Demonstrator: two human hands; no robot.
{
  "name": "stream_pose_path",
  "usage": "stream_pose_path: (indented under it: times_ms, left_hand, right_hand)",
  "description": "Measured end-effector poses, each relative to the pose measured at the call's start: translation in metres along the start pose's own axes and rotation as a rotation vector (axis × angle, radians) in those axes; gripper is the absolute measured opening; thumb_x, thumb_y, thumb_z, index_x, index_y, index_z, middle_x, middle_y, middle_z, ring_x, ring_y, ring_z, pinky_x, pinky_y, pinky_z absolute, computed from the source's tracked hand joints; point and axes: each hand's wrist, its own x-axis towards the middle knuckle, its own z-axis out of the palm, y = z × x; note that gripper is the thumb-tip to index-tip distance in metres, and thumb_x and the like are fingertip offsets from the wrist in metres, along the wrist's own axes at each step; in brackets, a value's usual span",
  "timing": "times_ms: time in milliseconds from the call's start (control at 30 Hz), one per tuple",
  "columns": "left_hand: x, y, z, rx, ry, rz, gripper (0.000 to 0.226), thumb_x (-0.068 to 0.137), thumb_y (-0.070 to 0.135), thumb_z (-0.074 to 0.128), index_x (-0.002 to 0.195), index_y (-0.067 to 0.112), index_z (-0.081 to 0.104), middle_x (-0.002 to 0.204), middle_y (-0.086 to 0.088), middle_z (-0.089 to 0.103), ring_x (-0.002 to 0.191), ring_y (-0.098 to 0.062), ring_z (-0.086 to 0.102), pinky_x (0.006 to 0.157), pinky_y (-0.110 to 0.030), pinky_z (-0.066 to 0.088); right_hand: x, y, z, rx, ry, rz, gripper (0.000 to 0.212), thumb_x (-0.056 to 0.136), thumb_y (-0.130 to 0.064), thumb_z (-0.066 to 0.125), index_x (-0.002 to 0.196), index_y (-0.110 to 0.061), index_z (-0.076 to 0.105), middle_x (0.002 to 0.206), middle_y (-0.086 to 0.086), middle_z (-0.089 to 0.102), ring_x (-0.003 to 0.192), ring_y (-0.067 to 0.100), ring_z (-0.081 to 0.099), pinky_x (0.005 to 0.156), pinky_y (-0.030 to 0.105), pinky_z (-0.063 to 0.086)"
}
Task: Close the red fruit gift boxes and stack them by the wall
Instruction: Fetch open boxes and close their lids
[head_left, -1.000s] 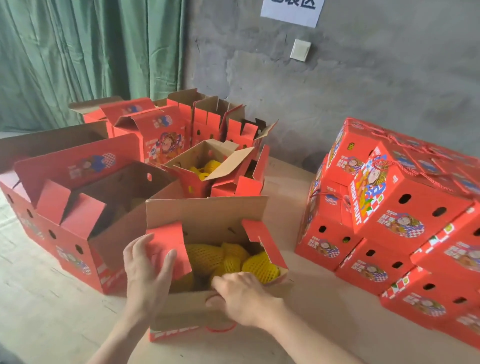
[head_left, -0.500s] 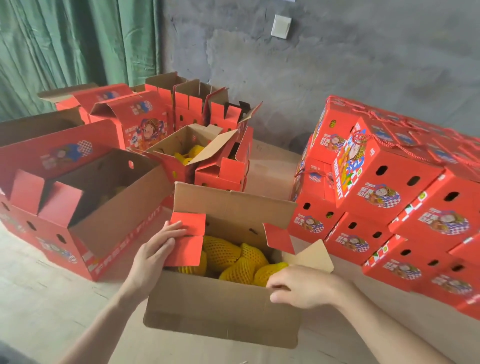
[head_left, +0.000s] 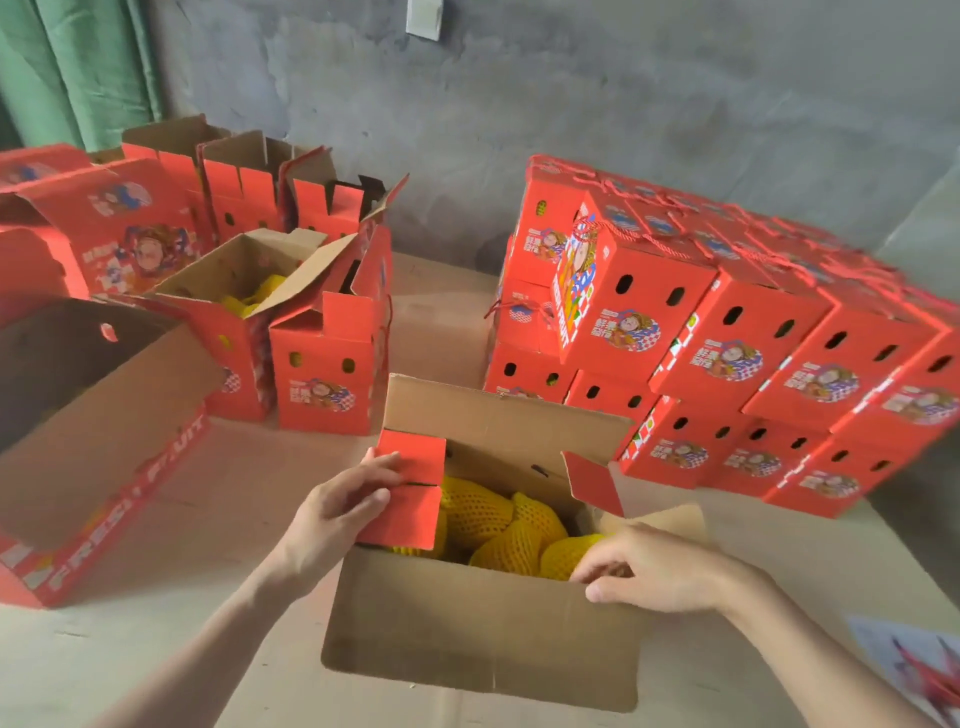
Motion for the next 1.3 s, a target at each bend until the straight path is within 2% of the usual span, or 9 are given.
stream_pose_path:
  times_ms: [233,533,600,700,867,1033,1100,1167,1300]
  left_hand:
    - [0.005,-0.005,0.020,0.004,0.106,0.012,0.023,0.095,0.010,0.052,0.083,0.015,0.071,0.128,0.024,0.057,0.122,0.001,0.048,0.091,-0.030,0.043]
    - [0.003,0.006,-0.008,-0.133,0.075,-0.042,0.028,0.093,-0.009,0.043,0.089,-0.001,0.070,0.116,0.005,0.069,0.118,-0.013,0.056,0.093,-0.027,0.043]
    - [-0.001,0.011,-0.013,0.031,0.043,0.032,0.034,0.089,-0.017,0.045,0.088,0.004,0.072,0.119,0.002,0.066,0.115,-0.013,0.059,0.092,-0.021,0.047]
    - [-0.009,0.016,-0.022,0.404,-0.040,0.188,0.056,0.078,-0.033,0.041,0.110,0.004,0.068,0.131,-0.004,0.056,0.113,0.011,0.053,0.095,-0.008,0.042]
    - [-0.022,0.010,-0.043,0.663,-0.367,0.194,0.094,0.070,-0.015,0.067,0.146,0.016,0.021,0.149,0.022,0.022,0.136,0.013,0.020,0.105,-0.003,0.022]
    - [-0.019,0.013,-0.039,0.535,-0.311,0.232,0.092,0.071,0.036,0.082,0.143,0.006,0.033,0.149,0.022,0.029,0.133,0.007,0.033,0.100,-0.010,0.038]
    - [-0.019,0.019,-0.030,0.414,-0.213,0.154,0.074,0.071,0.068,0.065,0.129,0.024,0.053,0.137,0.019,0.045,0.122,0.000,0.051,0.092,-0.019,0.048]
    - [-0.015,0.019,-0.016,0.339,0.009,0.081,0.035,0.082,0.055,0.059,0.107,0.031,0.064,0.122,0.020,0.056,0.110,-0.007,0.060,0.083,-0.020,0.050]
    - [-0.006,0.016,0.019,0.269,0.345,0.011,0.020,0.094,0.024,0.055,0.100,0.013,0.070,0.105,0.003,0.066,0.094,-0.018,0.065,0.071,-0.025,0.049]
  right_hand:
    - [-0.054,0.063,0.012,0.262,0.885,0.127,0.032,0.089,0.007,0.054,0.104,-0.017,0.069,0.123,-0.008,0.059,0.112,0.006,0.053,0.090,0.003,0.033]
    - [-0.027,0.038,0.032,1.244,0.848,-0.128,0.033,0.095,-0.029,0.037,0.122,-0.022,0.054,0.125,0.000,0.064,0.100,0.025,0.067,0.086,0.043,0.054]
    - [-0.025,0.036,0.040,0.998,0.771,-0.098,0.033,0.096,-0.006,0.041,0.120,-0.019,0.059,0.130,0.003,0.061,0.113,0.010,0.061,0.106,0.045,0.041]
    - [-0.023,0.045,0.055,0.400,0.552,-0.034,0.075,0.082,0.025,0.032,0.126,-0.031,0.055,0.151,-0.015,0.030,0.135,-0.015,0.024,0.115,0.013,0.016]
    - [-0.027,0.062,0.055,0.118,0.310,-0.084,0.091,0.077,-0.014,0.064,0.144,-0.053,0.016,0.150,-0.038,-0.015,0.139,-0.014,-0.010,0.113,0.020,0.014]
    - [-0.028,0.056,0.039,0.334,0.238,-0.066,0.081,0.074,-0.048,0.076,0.140,-0.050,0.029,0.148,-0.040,0.000,0.139,-0.013,0.008,0.111,0.016,0.020]
    - [-0.029,0.048,0.035,0.517,0.337,0.001,0.095,0.059,-0.083,0.061,0.140,-0.038,0.038,0.146,-0.030,0.021,0.133,-0.006,0.022,0.113,0.025,0.022]
    - [-0.024,0.039,0.036,0.731,0.577,0.081,0.092,0.058,-0.088,0.048,0.129,-0.029,0.051,0.134,-0.023,0.041,0.122,-0.008,0.034,0.107,0.020,0.025]
    - [0.009,0.011,0.050,0.743,0.994,0.074,0.033,0.098,-0.027,0.048,0.131,-0.030,0.047,0.127,-0.017,0.049,0.112,-0.006,0.045,0.095,0.015,0.031]
